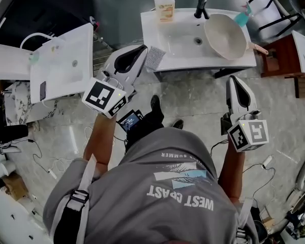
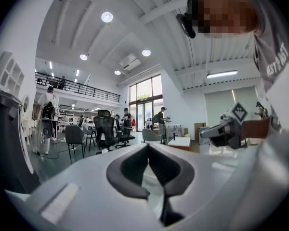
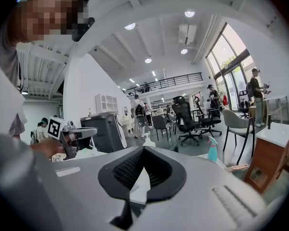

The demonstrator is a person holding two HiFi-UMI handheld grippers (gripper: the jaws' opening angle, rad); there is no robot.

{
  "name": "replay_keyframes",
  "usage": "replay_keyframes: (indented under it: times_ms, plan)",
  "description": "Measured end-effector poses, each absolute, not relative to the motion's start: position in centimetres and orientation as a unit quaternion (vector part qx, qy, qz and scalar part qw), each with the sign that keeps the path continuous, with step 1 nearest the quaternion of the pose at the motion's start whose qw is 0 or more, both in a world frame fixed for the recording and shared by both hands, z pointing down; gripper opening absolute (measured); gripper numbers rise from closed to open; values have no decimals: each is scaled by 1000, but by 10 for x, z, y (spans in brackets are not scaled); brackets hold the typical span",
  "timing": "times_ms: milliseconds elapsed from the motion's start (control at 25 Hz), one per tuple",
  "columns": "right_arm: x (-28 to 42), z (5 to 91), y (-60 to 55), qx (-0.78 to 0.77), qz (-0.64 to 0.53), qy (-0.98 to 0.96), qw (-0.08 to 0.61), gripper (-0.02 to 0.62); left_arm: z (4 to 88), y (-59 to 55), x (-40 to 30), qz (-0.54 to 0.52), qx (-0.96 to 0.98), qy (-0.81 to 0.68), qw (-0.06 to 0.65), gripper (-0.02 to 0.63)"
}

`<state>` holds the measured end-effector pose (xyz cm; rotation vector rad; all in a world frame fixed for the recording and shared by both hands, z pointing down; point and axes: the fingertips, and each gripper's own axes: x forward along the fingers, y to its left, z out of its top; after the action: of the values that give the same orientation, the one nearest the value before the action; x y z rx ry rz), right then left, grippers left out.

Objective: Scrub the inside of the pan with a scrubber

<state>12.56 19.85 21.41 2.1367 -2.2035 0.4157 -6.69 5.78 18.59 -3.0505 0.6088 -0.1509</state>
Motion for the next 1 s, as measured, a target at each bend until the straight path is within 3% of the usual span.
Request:
replay_keyframes:
  times_ms: [520,1000]
  plan:
    - [123,227,121,698,152,-699,44,2,202,-22,-48,-57,-985,164,11,2]
    - [83,244,41,687,161,-705,72,2,226,-87,-85,-70,-983,169,24,2]
